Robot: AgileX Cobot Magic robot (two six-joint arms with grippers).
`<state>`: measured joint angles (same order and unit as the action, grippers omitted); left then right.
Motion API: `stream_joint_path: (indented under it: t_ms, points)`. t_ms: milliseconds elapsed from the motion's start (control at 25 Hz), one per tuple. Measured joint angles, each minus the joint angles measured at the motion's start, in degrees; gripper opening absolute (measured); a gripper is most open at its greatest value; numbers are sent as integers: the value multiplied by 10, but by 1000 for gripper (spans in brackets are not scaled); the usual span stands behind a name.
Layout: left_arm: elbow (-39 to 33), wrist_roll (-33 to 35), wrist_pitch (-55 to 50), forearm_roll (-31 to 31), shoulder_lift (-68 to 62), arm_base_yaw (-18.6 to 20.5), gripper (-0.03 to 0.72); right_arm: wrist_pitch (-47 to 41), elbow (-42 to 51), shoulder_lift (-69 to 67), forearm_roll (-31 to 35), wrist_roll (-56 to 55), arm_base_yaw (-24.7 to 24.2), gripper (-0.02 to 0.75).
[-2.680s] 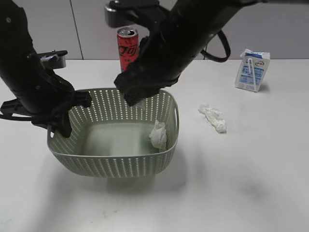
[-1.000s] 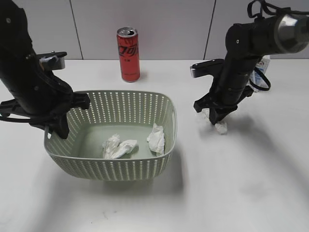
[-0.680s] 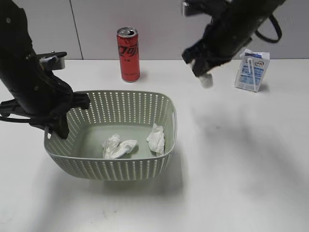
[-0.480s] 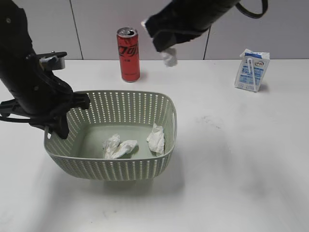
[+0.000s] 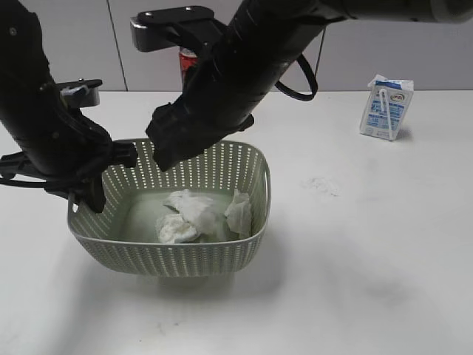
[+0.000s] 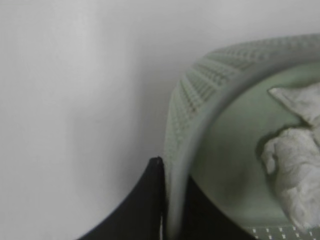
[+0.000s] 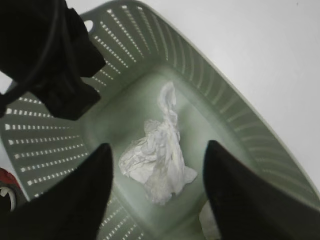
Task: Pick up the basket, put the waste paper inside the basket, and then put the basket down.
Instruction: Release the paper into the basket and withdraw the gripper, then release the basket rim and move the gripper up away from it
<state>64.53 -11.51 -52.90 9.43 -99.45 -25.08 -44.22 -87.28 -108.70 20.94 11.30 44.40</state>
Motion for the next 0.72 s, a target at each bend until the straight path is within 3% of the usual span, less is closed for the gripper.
stream_joint_path:
  t_ms: [80, 160, 360, 480, 720]
  points:
    - [0, 0, 0, 0, 0, 0, 0, -1, 0, -2, -5, -10, 0, 599]
    - [0, 0, 0, 0, 0, 0, 0, -4, -1, 3, -24, -17, 0, 613]
    - [0, 0, 0, 0, 0, 0, 0, -78, -35, 32, -164, -74, -33, 610]
    - [0, 0, 0, 0, 0, 0, 0, -150, -53, 40, -218, -87, -105, 601]
    - [0, 0, 0, 0, 0, 0, 0, -238, -56, 40, -238, -92, -284, 592]
